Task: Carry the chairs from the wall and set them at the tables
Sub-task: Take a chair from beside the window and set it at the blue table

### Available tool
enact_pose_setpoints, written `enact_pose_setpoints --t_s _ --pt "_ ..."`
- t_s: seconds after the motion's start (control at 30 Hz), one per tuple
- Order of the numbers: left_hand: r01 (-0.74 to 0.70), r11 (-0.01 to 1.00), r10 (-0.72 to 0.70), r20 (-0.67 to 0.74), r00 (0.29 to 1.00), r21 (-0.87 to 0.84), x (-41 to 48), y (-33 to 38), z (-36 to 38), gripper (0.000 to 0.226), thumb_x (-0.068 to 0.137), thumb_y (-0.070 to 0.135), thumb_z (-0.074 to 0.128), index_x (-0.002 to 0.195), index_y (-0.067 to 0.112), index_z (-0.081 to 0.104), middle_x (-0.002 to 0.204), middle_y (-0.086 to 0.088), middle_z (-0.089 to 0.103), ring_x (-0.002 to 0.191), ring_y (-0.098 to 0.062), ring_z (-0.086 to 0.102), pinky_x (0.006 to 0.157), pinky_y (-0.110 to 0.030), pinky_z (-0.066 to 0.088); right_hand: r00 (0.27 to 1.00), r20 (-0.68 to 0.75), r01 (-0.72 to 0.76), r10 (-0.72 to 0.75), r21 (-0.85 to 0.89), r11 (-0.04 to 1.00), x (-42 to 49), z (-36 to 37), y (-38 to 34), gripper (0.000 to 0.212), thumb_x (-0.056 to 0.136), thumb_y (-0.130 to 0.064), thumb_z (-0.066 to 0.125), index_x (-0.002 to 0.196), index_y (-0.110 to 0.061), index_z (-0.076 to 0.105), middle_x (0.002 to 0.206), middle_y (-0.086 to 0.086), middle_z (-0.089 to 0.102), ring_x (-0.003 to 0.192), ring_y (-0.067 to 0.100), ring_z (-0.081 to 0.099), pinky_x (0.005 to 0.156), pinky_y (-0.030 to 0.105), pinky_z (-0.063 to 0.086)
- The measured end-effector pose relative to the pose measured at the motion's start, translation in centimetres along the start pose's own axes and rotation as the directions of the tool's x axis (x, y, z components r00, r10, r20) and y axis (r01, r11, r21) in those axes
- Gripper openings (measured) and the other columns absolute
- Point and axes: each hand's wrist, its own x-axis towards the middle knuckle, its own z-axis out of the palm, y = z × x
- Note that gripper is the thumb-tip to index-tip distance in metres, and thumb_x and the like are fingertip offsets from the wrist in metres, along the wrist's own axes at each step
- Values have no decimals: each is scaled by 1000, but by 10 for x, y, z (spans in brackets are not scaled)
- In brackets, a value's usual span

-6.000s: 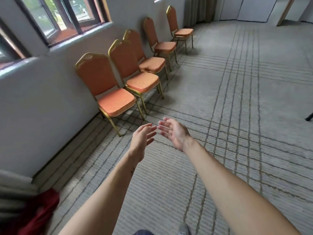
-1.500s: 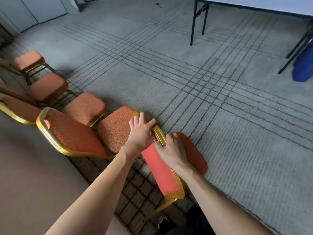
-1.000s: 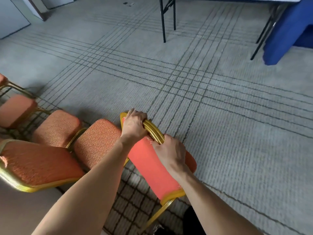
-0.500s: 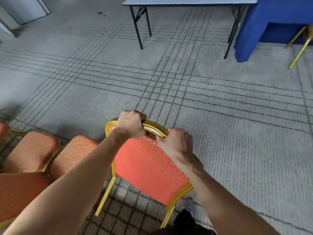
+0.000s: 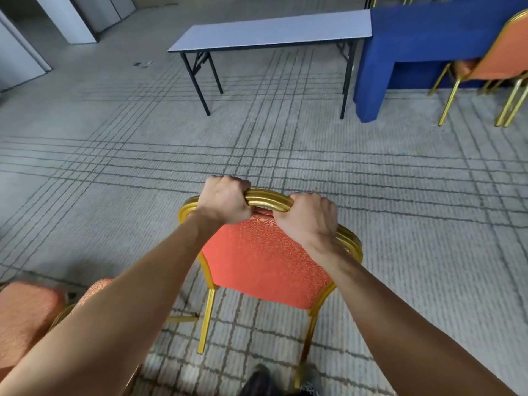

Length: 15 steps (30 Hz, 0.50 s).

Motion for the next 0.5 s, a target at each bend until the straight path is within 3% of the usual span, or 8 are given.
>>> enact_pose_setpoints --t_s 0.23,0.4,0.5 --pt "-71 997 71 16 997 -19 103 26 9 23 77 45 57 76 22 50 88 -7 71 91 -34 66 71 -33 40 997 -6 -73 73 -108 991 85 -18 44 39 74 -57 60 61 -19 59 54 -7 52 57 21 55 61 29 37" --pt "-136 987 141 60 988 -81 201 54 36 29 76 47 58 86 20 64 97 -11 70 97 -34 65 82 -35 47 984 -6 -177 180 -225 958 160 -19 90 38 74 -57 57 75 -21 68 74 0 66 75 27 63 65 31 38" --pt "-196 974 203 57 977 -112 257 72 43 30 76 46 57 89 21 65 100 -11 70 98 -32 65 78 -34 45 971 -20 -234 238 -284 930 202 -18 119 39 75 -58 57 80 -21 68 82 2 68 81 29 64 68 34 39"
